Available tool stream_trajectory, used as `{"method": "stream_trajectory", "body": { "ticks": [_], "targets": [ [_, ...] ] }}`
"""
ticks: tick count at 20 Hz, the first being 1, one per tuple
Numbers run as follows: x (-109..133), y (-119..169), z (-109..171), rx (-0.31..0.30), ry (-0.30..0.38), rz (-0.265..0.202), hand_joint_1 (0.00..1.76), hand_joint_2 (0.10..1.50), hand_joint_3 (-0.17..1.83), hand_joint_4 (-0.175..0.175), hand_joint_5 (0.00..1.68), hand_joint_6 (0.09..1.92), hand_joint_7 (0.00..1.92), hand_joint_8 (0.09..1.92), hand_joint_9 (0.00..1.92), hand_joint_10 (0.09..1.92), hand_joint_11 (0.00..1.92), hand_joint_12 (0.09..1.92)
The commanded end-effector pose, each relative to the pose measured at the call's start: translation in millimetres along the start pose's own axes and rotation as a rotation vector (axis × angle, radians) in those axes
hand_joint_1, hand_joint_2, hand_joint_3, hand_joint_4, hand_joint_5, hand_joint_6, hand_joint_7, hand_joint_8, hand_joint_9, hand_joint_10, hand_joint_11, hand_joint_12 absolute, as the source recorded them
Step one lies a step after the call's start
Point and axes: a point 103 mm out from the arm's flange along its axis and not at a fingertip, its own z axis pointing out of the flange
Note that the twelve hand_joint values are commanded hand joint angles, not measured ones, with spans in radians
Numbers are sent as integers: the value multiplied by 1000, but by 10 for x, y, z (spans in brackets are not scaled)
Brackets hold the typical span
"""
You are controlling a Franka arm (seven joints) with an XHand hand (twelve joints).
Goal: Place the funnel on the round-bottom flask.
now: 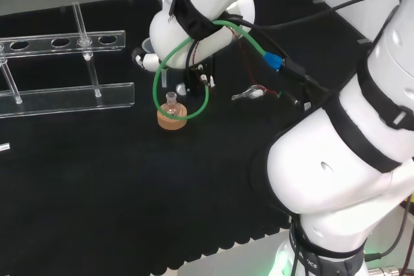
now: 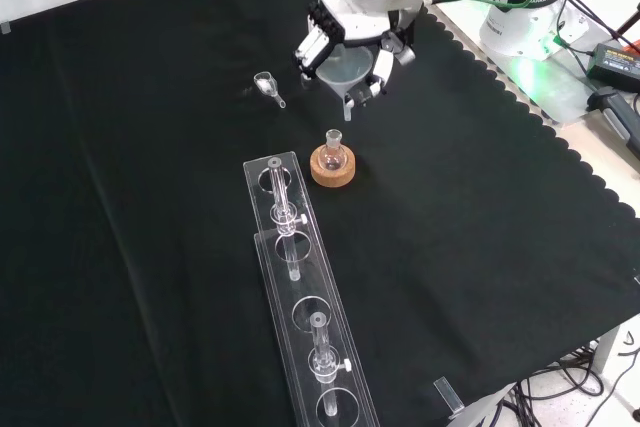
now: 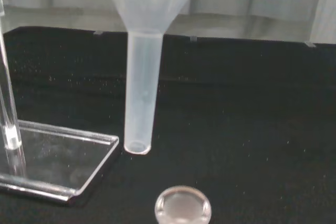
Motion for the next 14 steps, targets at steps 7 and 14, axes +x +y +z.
{"method": "stream_trajectory", "body": {
  "ticks": [7,14],
  "targets": [
    [14,46,388,-3,-4,1,1181,706,698,-175,1125,947,1366,1341,1875,1239,1920,1482],
    [-124,113,300,-28,-55,15,1181,702,707,-175,1125,952,1373,1352,1880,1247,1920,1486]
  ]
}}
